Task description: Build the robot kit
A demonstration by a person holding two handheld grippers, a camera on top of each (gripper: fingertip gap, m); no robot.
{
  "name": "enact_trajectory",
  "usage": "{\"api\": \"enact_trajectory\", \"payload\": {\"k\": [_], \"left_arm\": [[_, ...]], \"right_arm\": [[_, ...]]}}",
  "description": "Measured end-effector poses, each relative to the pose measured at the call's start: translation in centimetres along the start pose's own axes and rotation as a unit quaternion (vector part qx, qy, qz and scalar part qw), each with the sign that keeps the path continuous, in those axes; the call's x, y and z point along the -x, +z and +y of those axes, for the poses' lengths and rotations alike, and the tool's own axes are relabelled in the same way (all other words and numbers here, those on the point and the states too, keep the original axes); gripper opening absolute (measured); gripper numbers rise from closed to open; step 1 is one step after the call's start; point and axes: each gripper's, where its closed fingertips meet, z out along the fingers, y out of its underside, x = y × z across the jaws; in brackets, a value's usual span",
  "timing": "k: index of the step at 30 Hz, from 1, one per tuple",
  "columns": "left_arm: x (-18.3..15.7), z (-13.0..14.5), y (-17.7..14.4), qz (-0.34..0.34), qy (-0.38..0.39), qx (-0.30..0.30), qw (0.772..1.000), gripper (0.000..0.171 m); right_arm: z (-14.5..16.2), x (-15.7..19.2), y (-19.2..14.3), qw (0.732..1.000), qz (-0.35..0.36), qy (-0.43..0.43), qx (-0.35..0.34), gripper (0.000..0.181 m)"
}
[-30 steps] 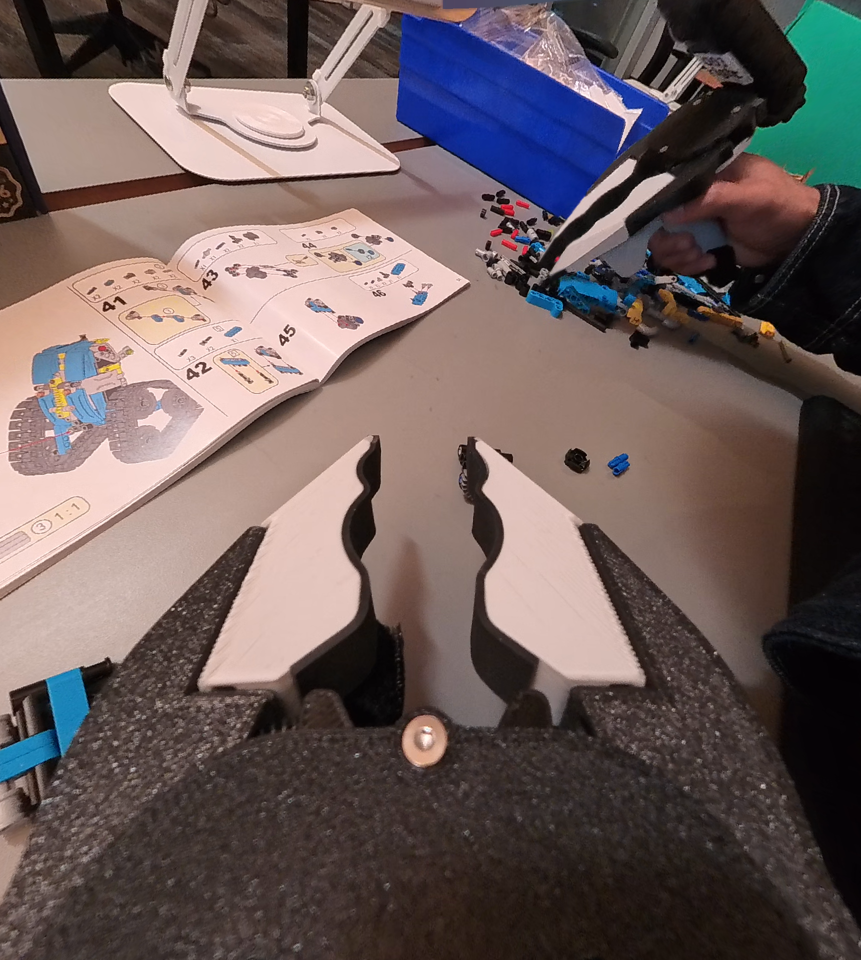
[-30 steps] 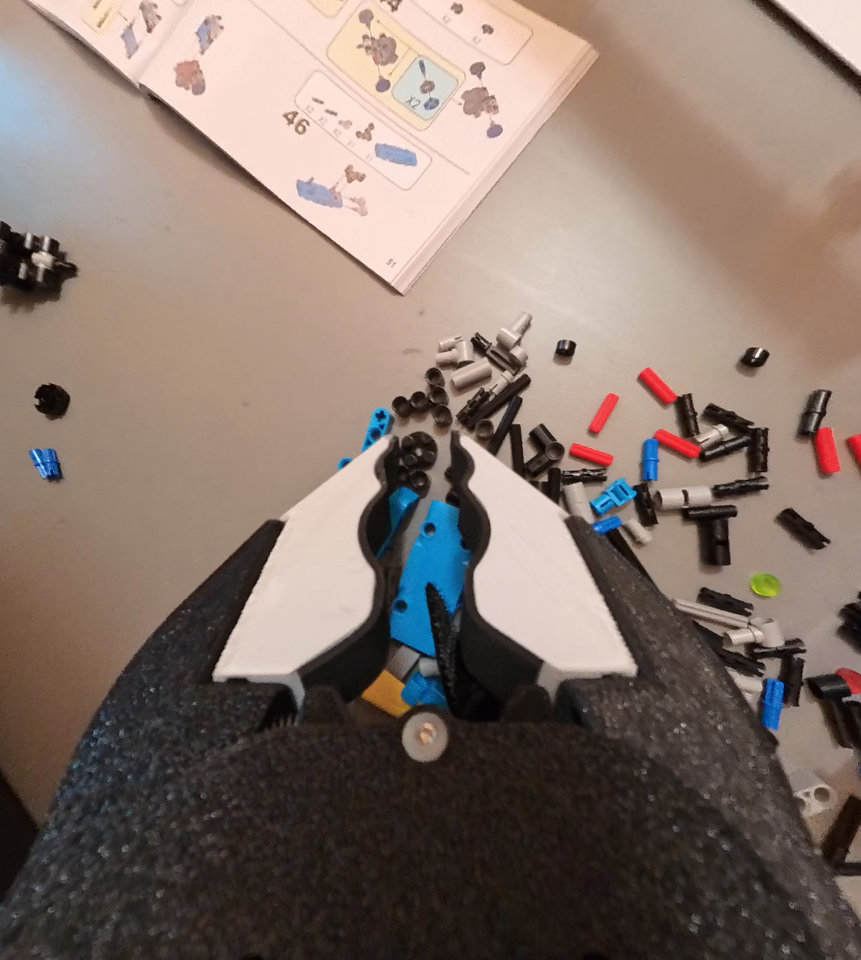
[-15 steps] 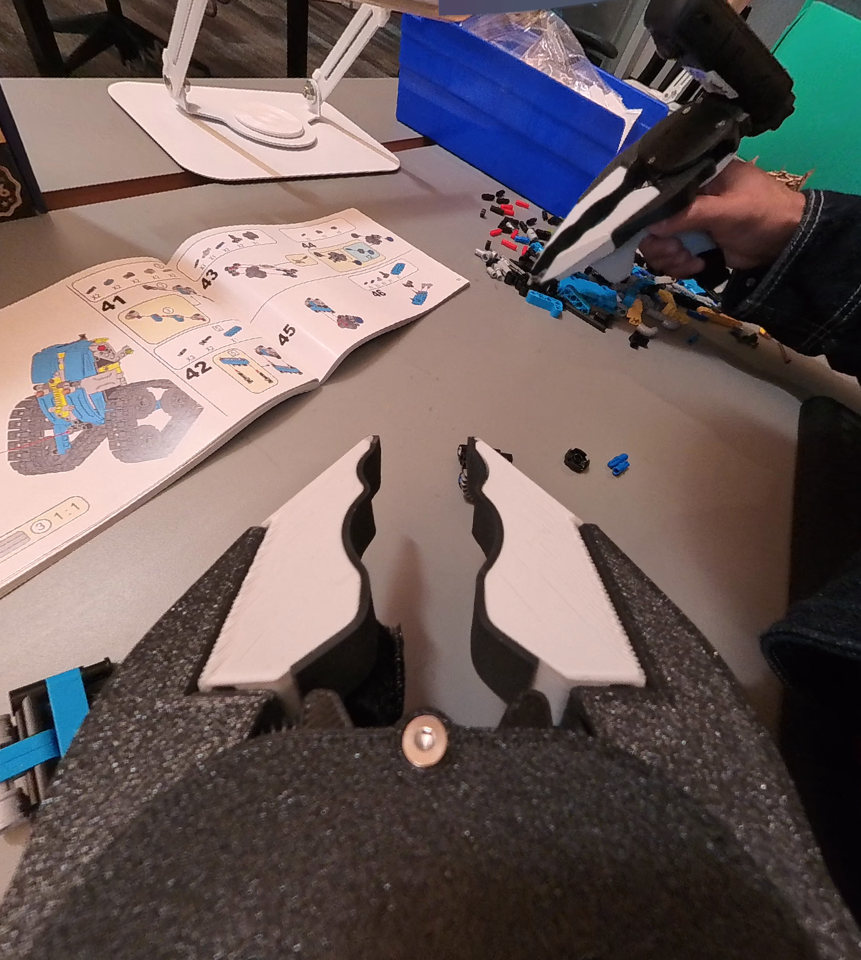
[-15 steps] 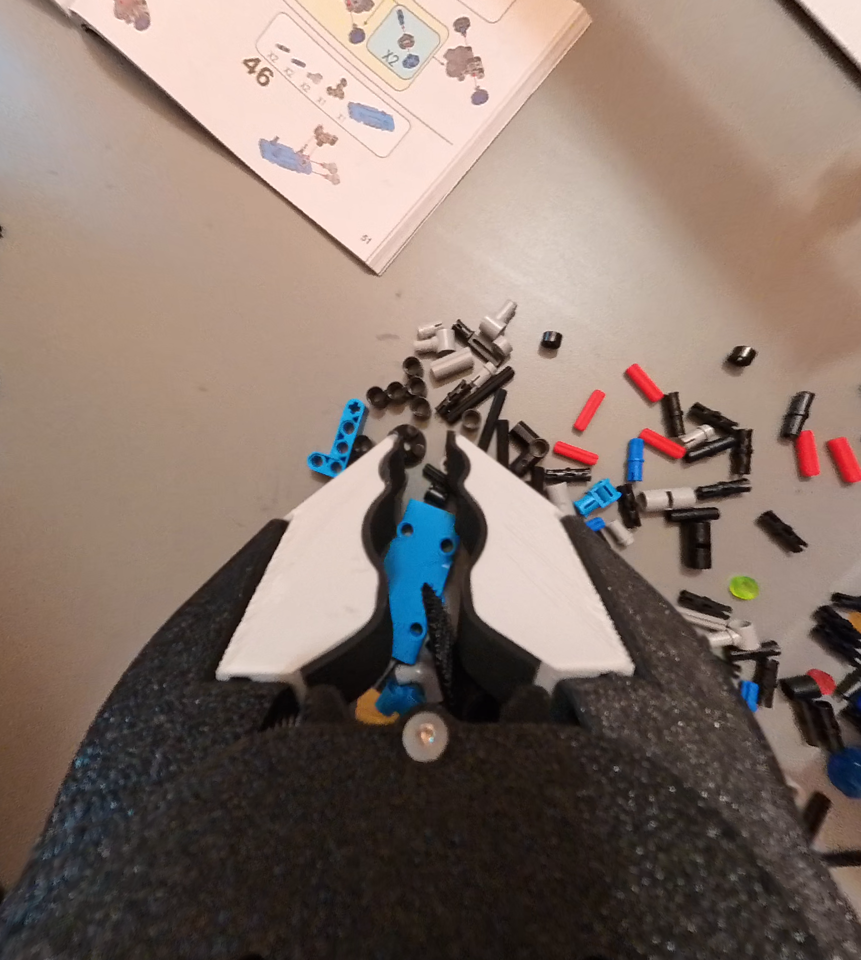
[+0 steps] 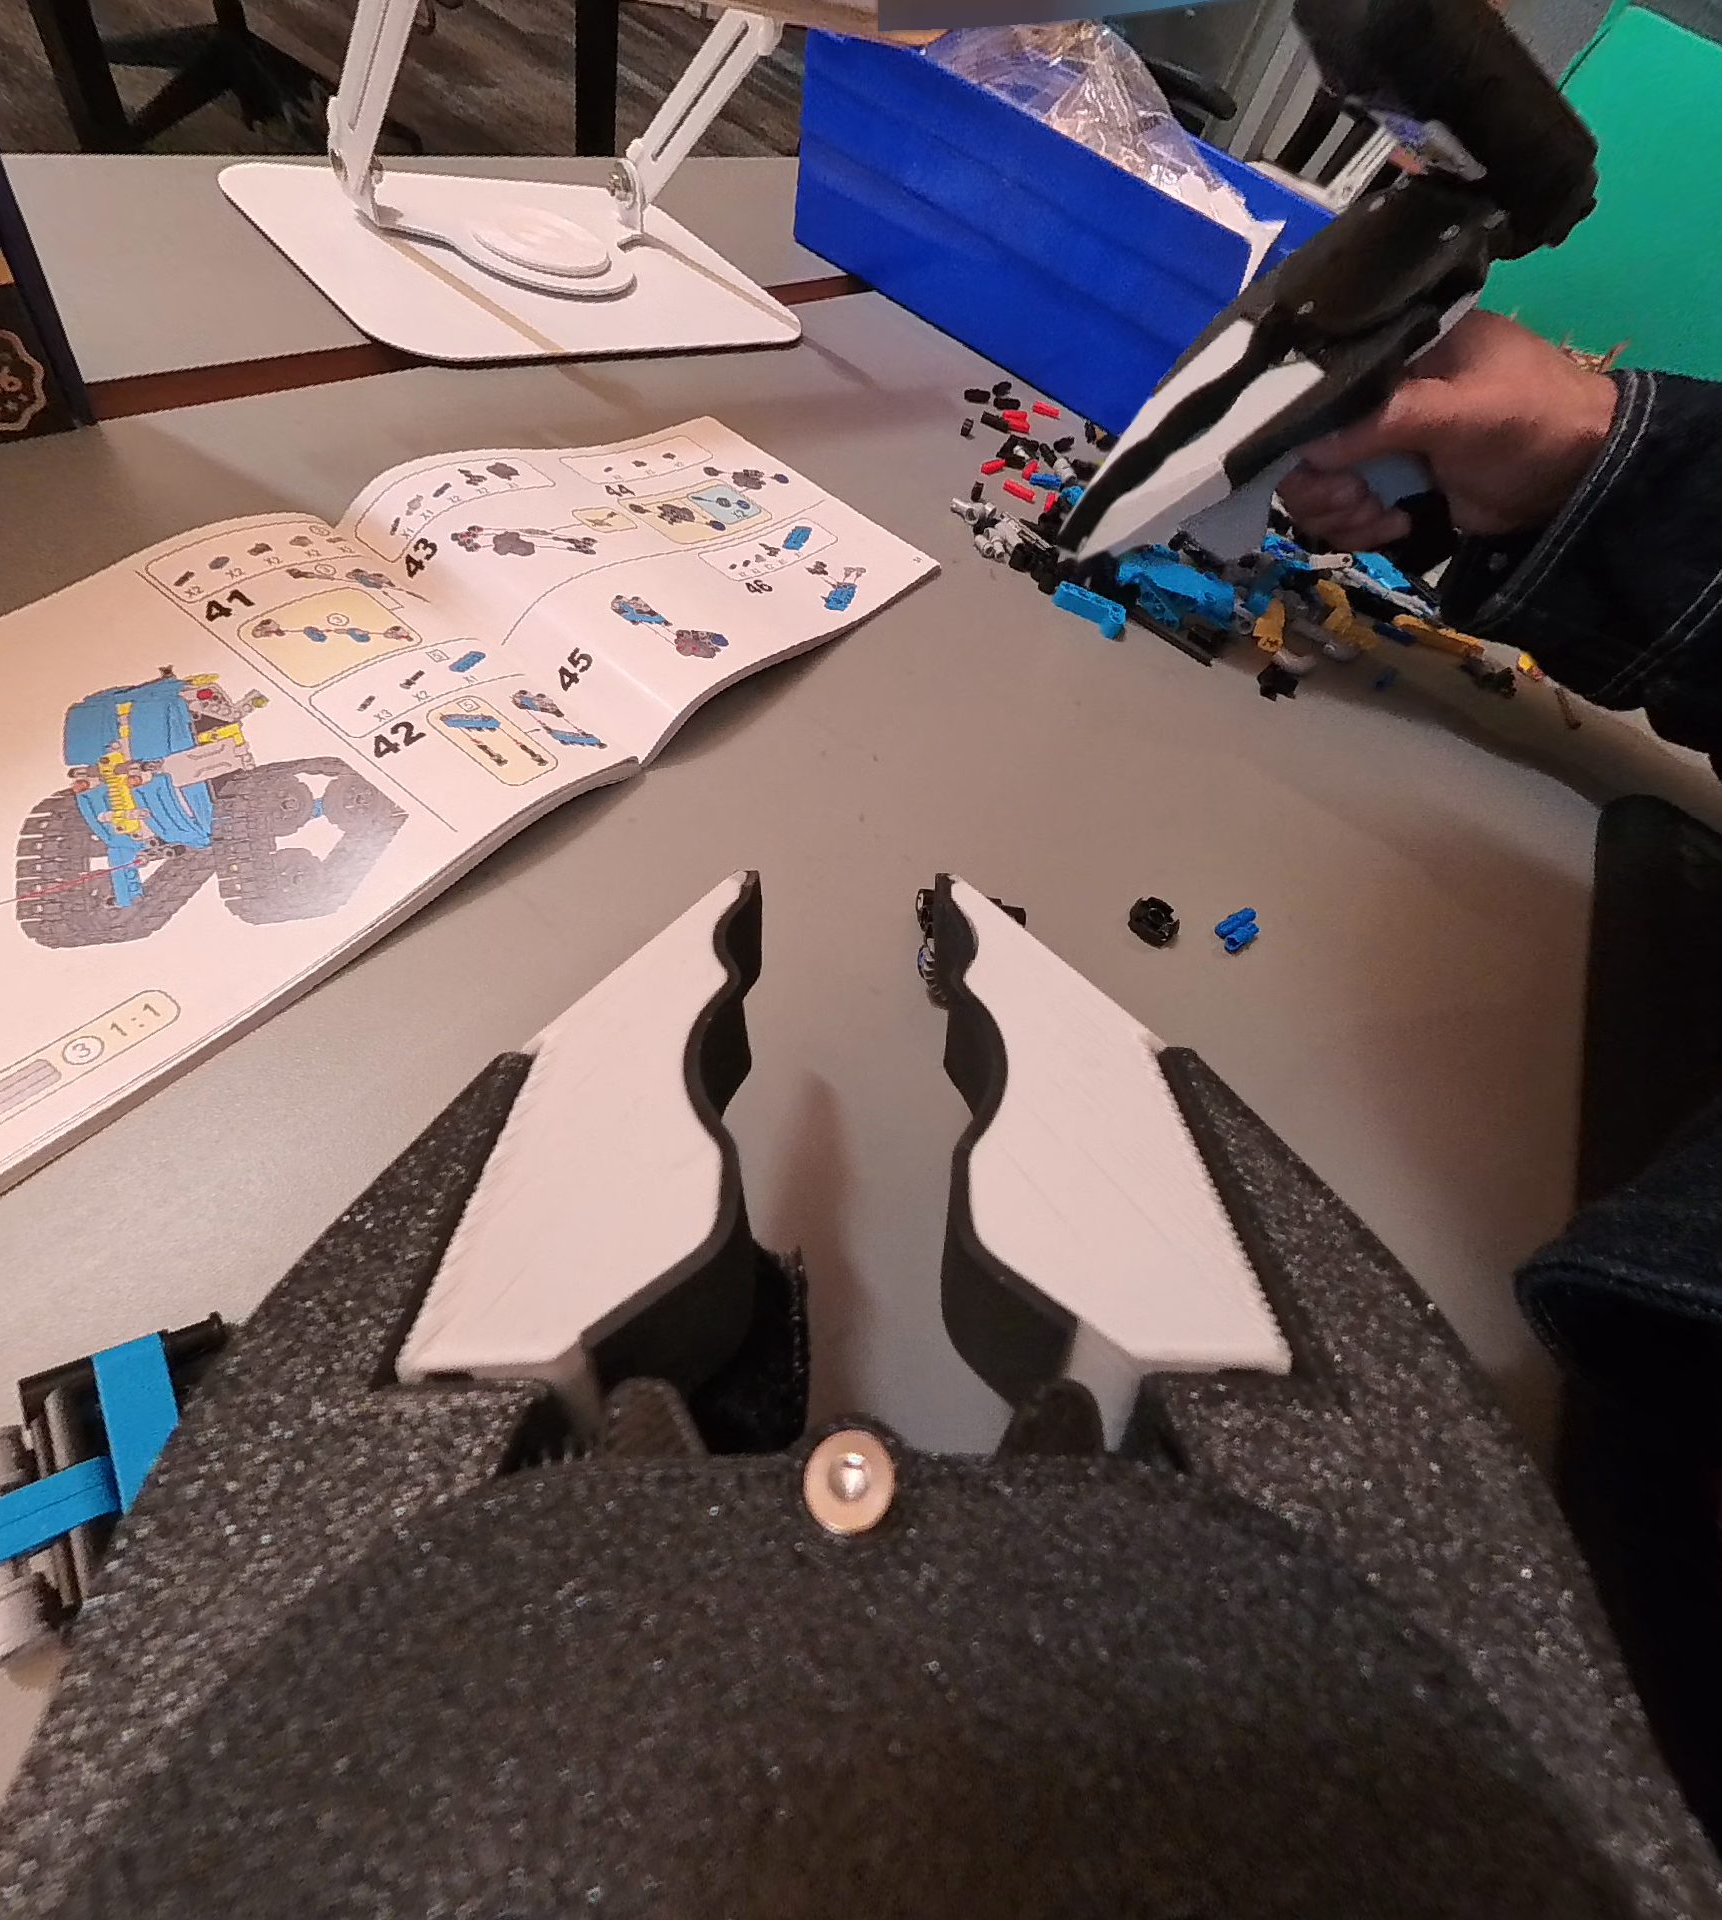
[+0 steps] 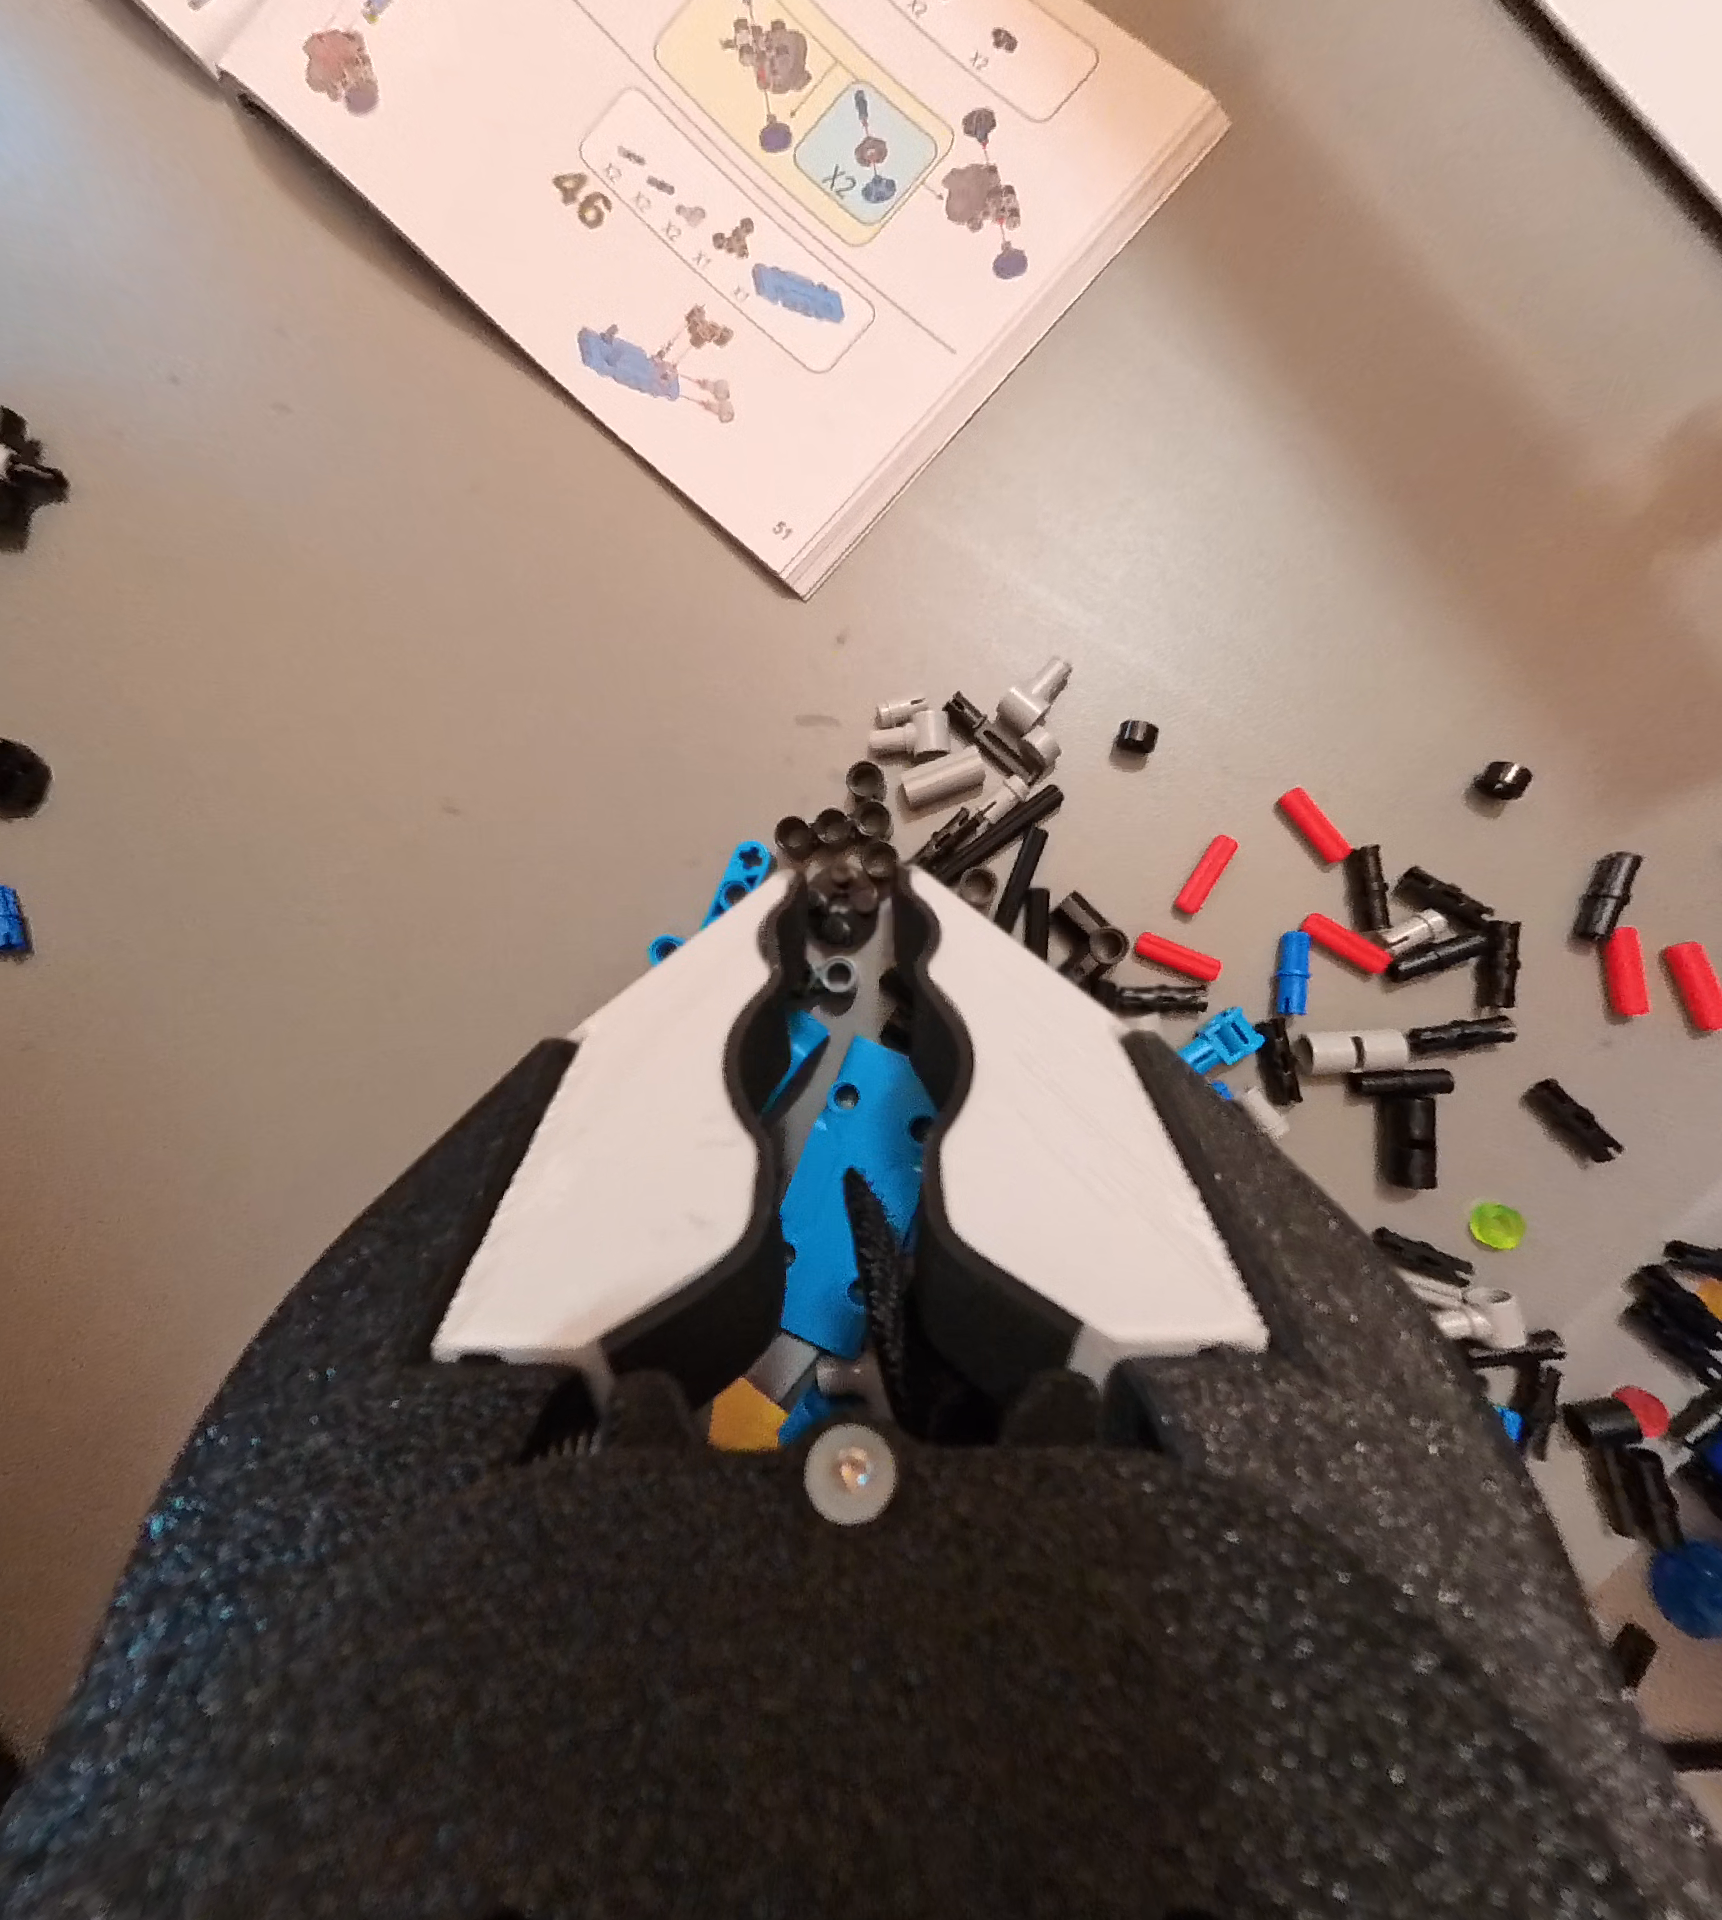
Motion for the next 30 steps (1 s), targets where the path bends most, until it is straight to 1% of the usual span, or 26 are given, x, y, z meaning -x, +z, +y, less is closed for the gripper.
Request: {"api": "enact_trajectory", "payload": {"k": [2,6,8,12,15,17,21,24,26,29,30], "left_arm": [[0.0,0.0,0.0,0.000,0.000,0.000,1.000,0.033],[0.0,0.0,0.0,0.001,-0.001,-0.001,1.000,0.033],[-0.1,0.0,0.0,0.001,0.000,0.001,1.000,0.033],[0.0,0.0,0.0,0.000,0.000,0.000,1.000,0.033],[0.0,0.0,0.0,0.000,0.000,-0.001,1.000,0.033],[0.0,0.0,0.0,-0.001,0.001,0.000,1.000,0.033],[0.1,0.0,0.0,-0.001,-0.001,-0.002,1.000,0.033],[0.1,-0.1,0.0,-0.001,0.000,-0.003,1.000,0.033],[0.1,-0.1,0.0,-0.002,-0.001,-0.002,1.000,0.033],[0.1,-0.1,0.0,-0.003,-0.001,-0.003,1.000,0.033],[0.1,-0.1,0.0,-0.002,0.000,-0.003,1.000,0.033]], "right_arm": [[0.8,-0.4,0.0,1.000,0.007,0.000,0.024,0.017],[1.0,-0.1,-0.2,1.000,0.005,-0.013,0.020,0.019],[0.8,0.5,0.0,0.999,-0.003,-0.025,0.022,0.020],[0.8,0.5,0.6,0.999,0.006,-0.032,0.028,0.020],[0.8,0.2,0.7,0.999,0.016,-0.035,0.031,0.015],[0.8,0.2,0.6,0.999,0.014,-0.031,0.031,0.015],[0.3,-0.3,-0.3,0.999,0.028,-0.029,0.014,0.015],[-1.1,-0.3,-1.9,0.999,0.027,-0.022,-0.020,0.015],[-2.1,2.0,-2.6,0.998,-0.020,-0.035,-0.042,0.015],[-1.1,8.8,-1.9,0.985,-0.160,-0.066,-0.025,0.015],[-0.6,10.5,-1.3,0.980,-0.181,-0.076,-0.020,0.015]]}}
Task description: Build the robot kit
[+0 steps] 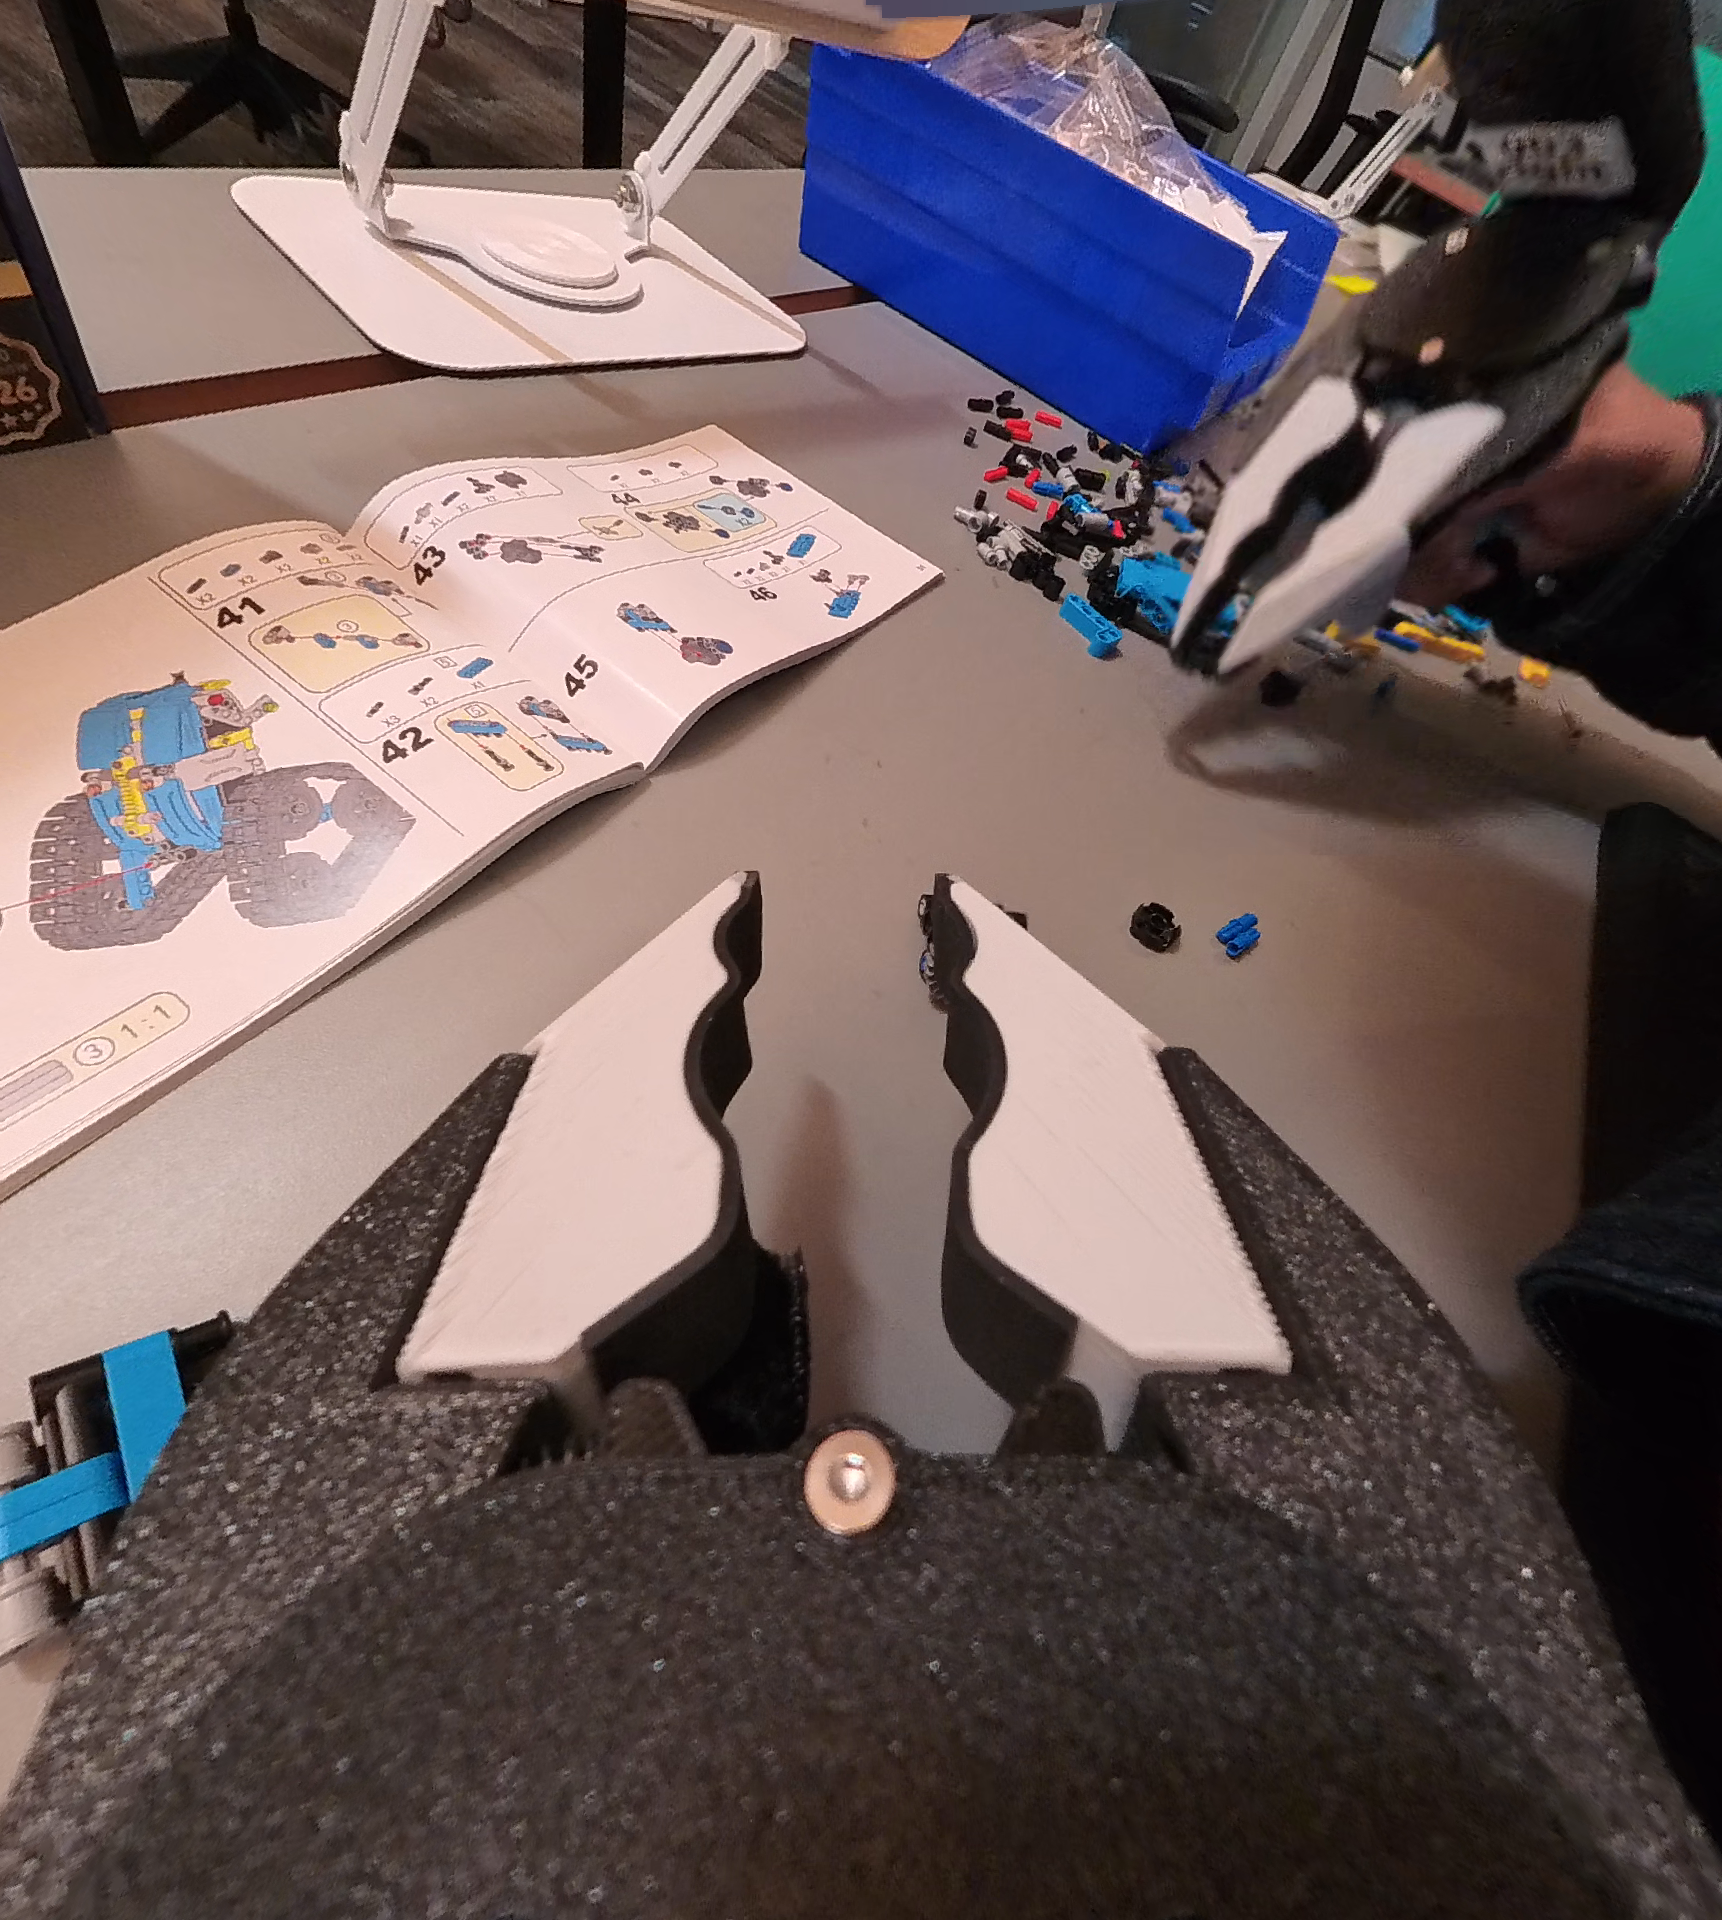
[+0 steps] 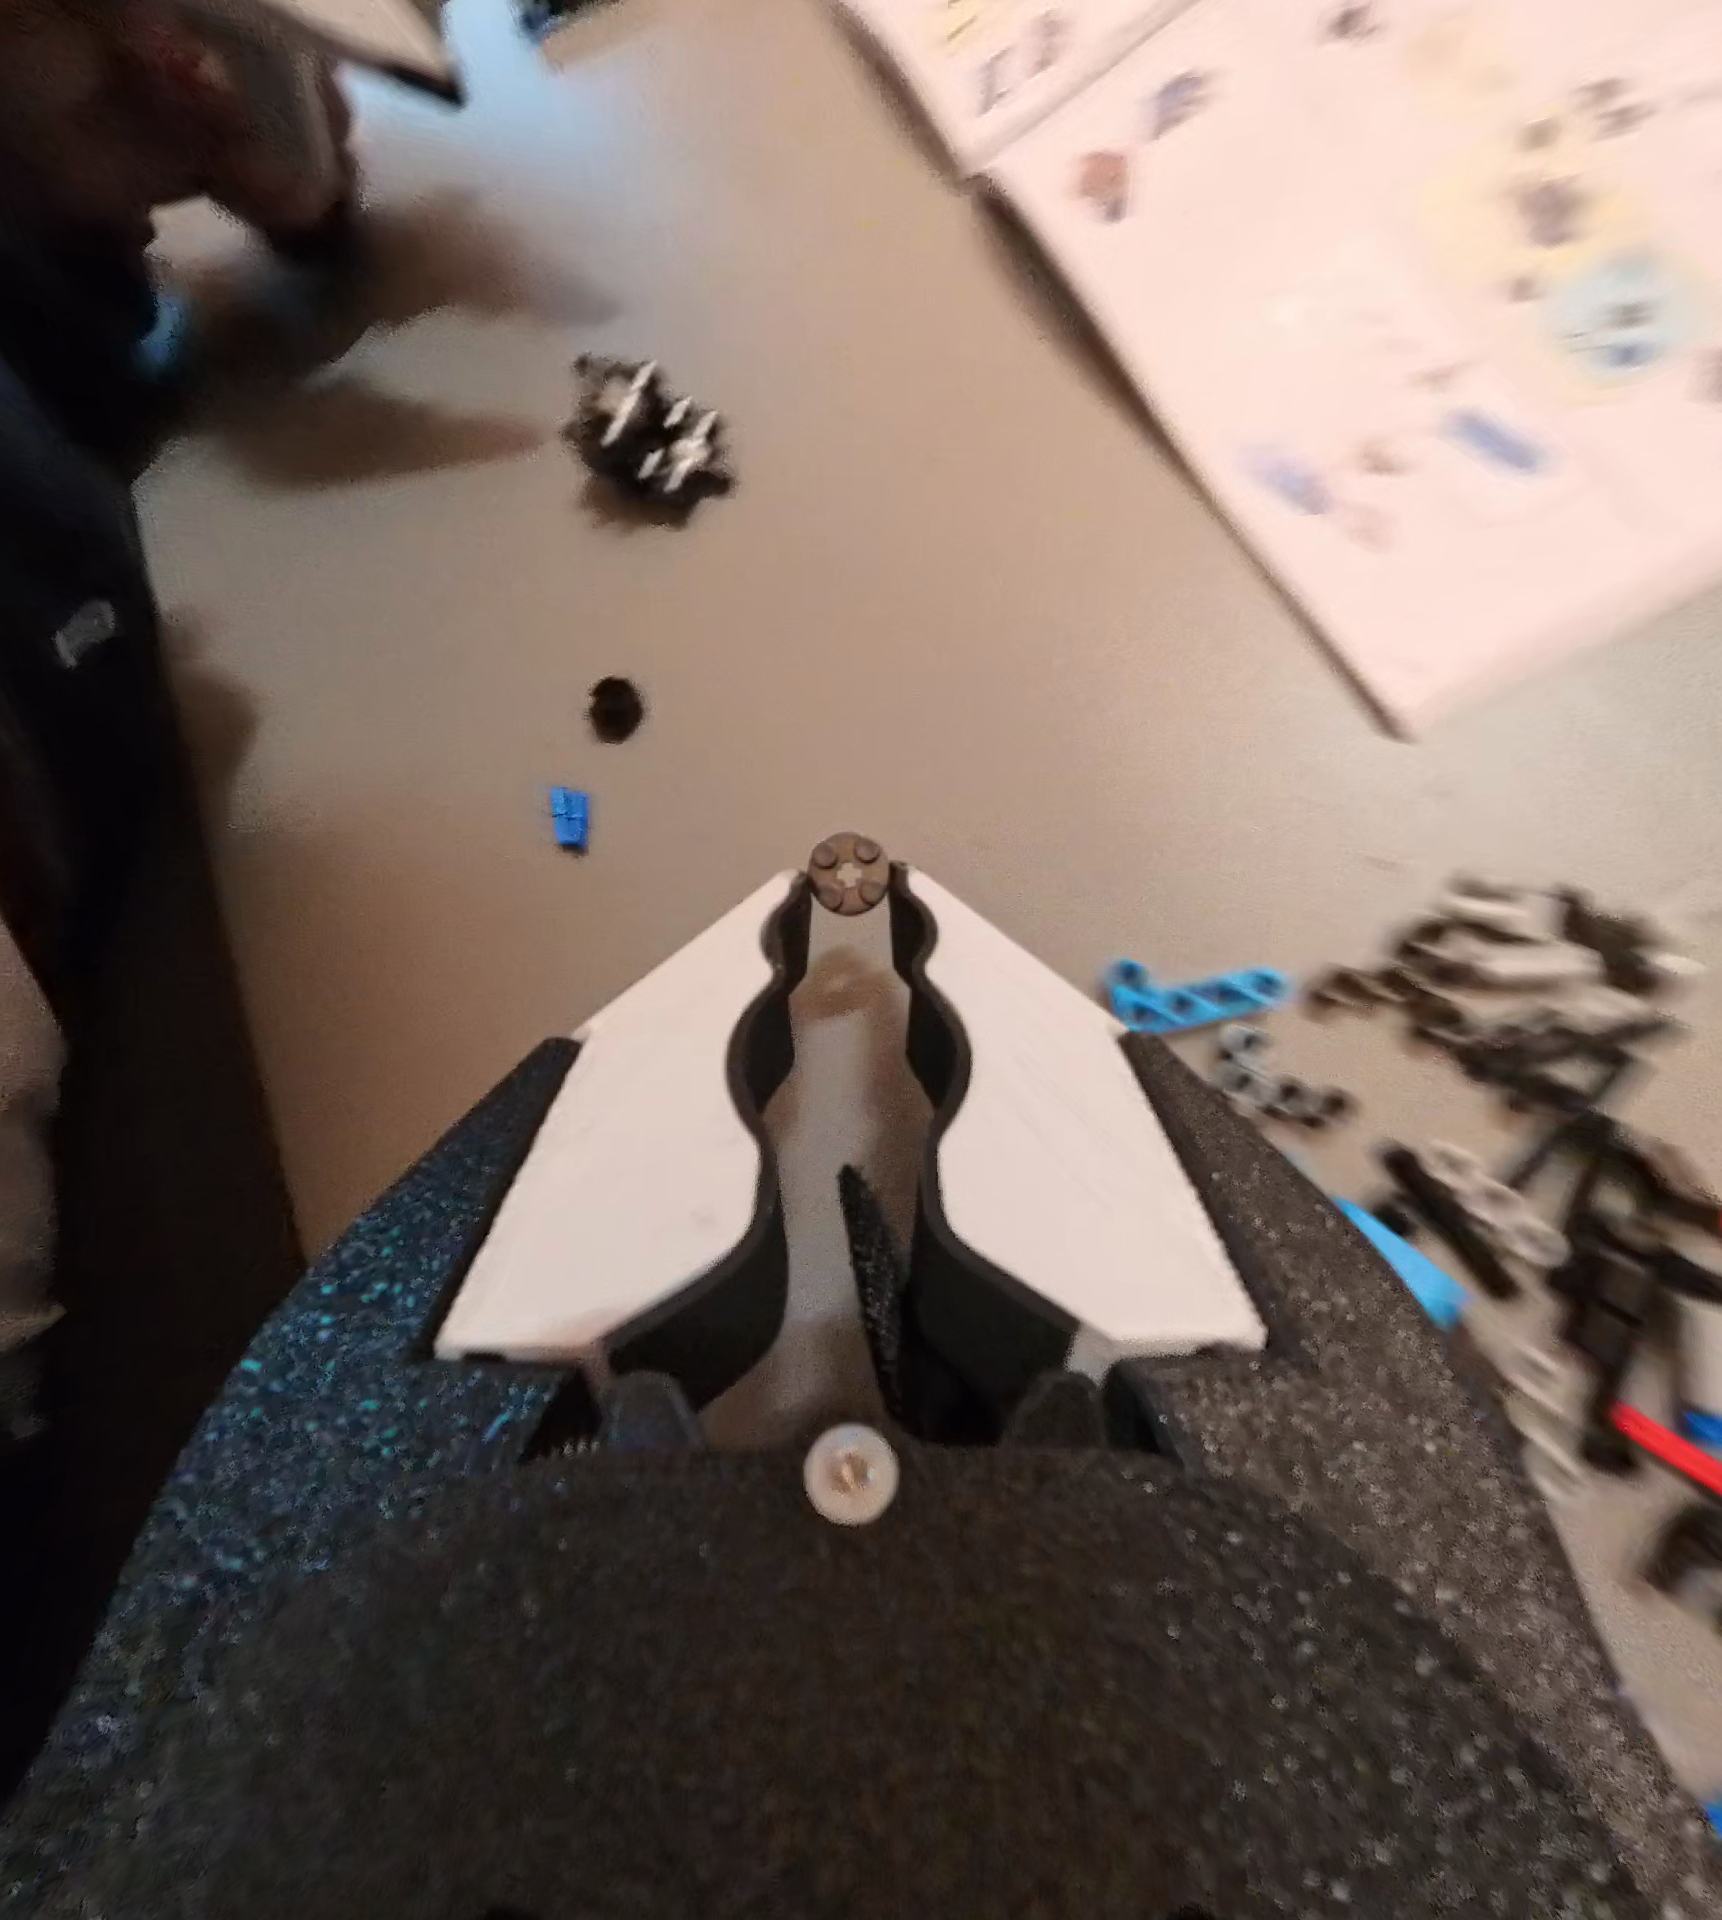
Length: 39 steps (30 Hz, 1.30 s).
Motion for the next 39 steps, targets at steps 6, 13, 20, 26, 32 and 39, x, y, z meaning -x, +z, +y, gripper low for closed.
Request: {"api": "enact_trajectory", "payload": {"k": [6,13,20,26,32,39], "left_arm": [[-0.3,-0.3,-0.1,0.004,0.002,-0.006,1.000,0.032],[-0.7,-0.5,0.0,0.000,0.016,-0.004,1.000,0.032],[-0.4,-0.2,0.3,-0.009,0.017,0.002,1.000,0.032],[0.0,0.0,0.6,-0.014,0.016,0.005,1.000,0.032],[0.2,-0.1,0.8,-0.021,0.024,0.004,0.999,0.031],[0.8,-0.5,0.4,-0.027,0.003,-0.012,1.000,0.031]], "right_arm": [[0.9,2.8,4.9,0.999,0.032,-0.033,0.022,0.015],[0.7,3.3,5.4,0.997,0.069,-0.031,0.013,0.017],[1.7,-1.4,-2.6,0.985,0.154,0.046,-0.056,0.020],[7.7,-8.1,-11.9,0.946,0.300,0.115,-0.035,0.027],[11.4,-9.9,-14.6,0.932,0.330,0.150,-0.018,0.028],[10.9,-10.9,-12.0,0.944,0.283,0.166,-0.030,0.026]]}}
